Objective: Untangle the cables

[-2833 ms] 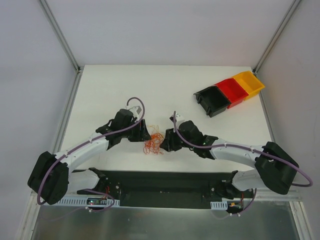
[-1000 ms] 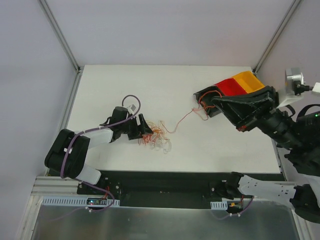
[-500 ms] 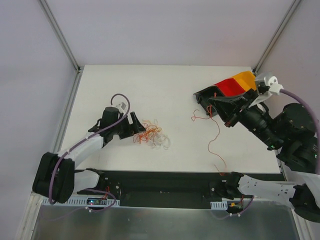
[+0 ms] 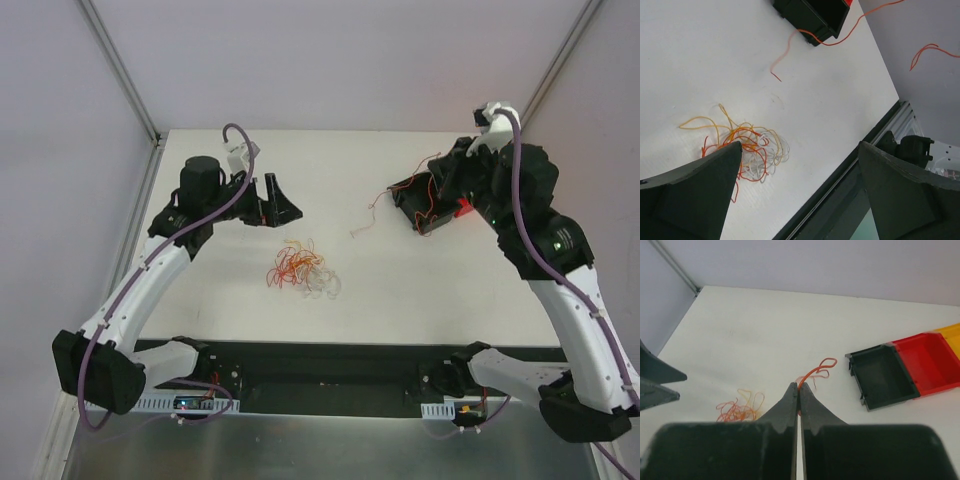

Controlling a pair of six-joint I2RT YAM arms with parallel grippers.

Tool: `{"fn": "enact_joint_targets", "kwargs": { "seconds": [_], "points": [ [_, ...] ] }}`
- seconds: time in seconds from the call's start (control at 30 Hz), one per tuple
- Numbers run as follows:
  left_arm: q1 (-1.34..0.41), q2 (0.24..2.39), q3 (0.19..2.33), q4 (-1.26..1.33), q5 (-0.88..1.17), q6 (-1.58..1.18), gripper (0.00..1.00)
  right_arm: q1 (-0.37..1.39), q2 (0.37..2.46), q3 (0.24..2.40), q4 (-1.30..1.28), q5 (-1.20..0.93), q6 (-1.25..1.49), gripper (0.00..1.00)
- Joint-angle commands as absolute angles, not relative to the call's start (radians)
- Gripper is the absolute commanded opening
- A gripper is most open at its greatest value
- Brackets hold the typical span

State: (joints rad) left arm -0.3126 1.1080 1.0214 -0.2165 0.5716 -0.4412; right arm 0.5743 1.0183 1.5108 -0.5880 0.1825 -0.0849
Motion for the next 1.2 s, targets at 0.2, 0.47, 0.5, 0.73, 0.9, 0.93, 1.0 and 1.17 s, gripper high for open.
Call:
{"fn": "enact_joint_targets", "kwargs": {
  "seconds": [0.2, 0.47, 0.5, 0.73, 0.9, 0.93, 1.0, 1.17],
  "points": [
    [-0.292, 1.299, 1.168, -0.314, 0.758, -0.272, 0.99, 0.275, 1.267, 1.853, -0.584, -0.143, -0.003, 0.01],
    [-0.224, 1.287, 1.104, -0.313, 0.742, -0.262, 0.98, 0.161, 1.318, 1.916, -0.585, -0.159, -0.021, 0.01],
    [-0.218, 1.29, 1.103, -0.313, 0.747, -0.264, 0.98, 0.144, 1.324, 1.917, -0.574, -0.172, -0.02, 0.01],
    [-0.198, 1.284, 1.092, -0.313, 0.753, -0.261, 0.97, 0.086, 1.437, 1.985, -0.537, -0.236, -0.003, 0.01],
    [-0.178, 1.285, 1.092, -0.313, 0.759, -0.262, 0.98, 0.072, 1.503, 2.026, -0.5, -0.279, 0.051, 0.01],
    [-0.173, 1.289, 1.094, -0.314, 0.765, -0.265, 0.97, 0.074, 1.523, 2.064, -0.509, -0.281, 0.052, 0.01],
    [-0.169, 1.29, 1.095, -0.313, 0.775, -0.267, 0.97, 0.071, 1.554, 2.146, -0.535, -0.281, 0.051, 0.01],
    [-0.163, 1.287, 1.094, -0.313, 0.778, -0.265, 0.97, 0.066, 1.583, 2.215, -0.535, -0.287, 0.052, 0.01]
  ]
}}
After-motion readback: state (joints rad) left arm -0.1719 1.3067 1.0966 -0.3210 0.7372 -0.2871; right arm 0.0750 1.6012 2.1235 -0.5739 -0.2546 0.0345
